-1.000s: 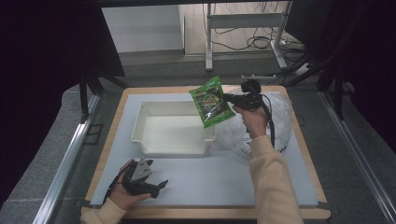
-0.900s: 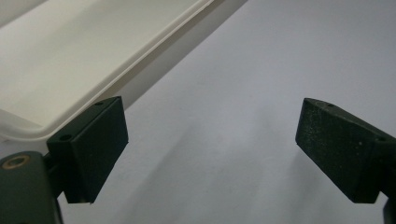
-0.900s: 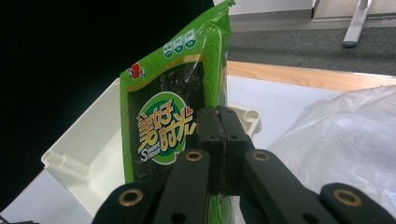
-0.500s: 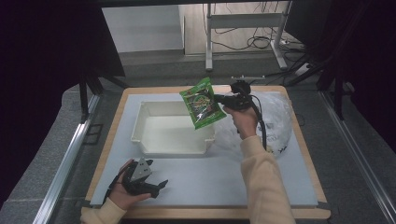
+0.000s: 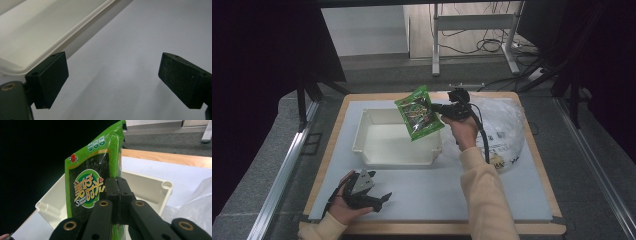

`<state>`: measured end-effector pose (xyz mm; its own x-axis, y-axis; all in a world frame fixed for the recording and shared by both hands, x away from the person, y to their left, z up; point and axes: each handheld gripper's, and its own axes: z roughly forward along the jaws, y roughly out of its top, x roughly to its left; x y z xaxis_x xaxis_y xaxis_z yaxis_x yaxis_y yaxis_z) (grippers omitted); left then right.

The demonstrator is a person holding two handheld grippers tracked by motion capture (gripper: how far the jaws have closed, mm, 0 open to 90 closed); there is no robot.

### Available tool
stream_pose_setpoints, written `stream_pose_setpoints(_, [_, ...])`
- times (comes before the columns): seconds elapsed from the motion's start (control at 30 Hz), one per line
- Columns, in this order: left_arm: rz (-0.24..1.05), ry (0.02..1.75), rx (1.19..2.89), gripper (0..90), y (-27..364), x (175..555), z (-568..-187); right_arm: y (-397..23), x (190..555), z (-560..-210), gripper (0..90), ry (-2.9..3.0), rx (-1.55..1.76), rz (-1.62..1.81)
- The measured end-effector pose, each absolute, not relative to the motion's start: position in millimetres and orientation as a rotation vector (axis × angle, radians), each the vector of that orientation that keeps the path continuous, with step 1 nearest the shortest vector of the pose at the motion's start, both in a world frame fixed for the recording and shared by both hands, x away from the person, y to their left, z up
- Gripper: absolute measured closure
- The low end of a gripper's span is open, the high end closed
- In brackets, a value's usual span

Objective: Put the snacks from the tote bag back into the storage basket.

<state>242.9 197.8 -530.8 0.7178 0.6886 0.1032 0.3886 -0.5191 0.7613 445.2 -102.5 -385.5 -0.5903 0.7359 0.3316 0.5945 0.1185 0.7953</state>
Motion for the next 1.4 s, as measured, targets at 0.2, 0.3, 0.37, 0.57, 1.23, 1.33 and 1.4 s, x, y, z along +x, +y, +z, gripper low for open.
stream_pose_setpoints(0.2, [0.514, 0.814, 2.173, 9.2, 198, 243, -531, -95, 445, -392, 90.0, 2.249, 1.343, 1.48])
stream_pose_setpoints(0.3, [0.515, 0.815, 2.173, 9.2, 198, 243, -531, -91, 445, -395, 90.0, 2.257, 1.346, 1.48])
stream_pose_setpoints(0.37, [0.517, 0.815, 2.171, 9.2, 198, 243, -531, -88, 445, -397, 90.0, 2.264, 1.341, 1.475])
stream_pose_setpoints(0.57, [0.518, 0.814, 2.172, 9.2, 199, 243, -530, -78, 446, -401, 90.0, 2.277, 1.338, 1.474])
stream_pose_setpoints(1.23, [0.513, 0.812, 2.169, 9.2, 199, 243, -530, -48, 449, -417, 90.0, 2.33, 1.343, 1.442])
stream_pose_setpoints(1.33, [0.513, 0.812, 2.169, 9.2, 199, 243, -530, -43, 449, -420, 90.0, 2.336, 1.345, 1.436])
stream_pose_setpoints(1.4, [0.512, 0.812, 2.169, 9.2, 199, 243, -530, -40, 449, -422, 90.0, 2.343, 1.343, 1.431])
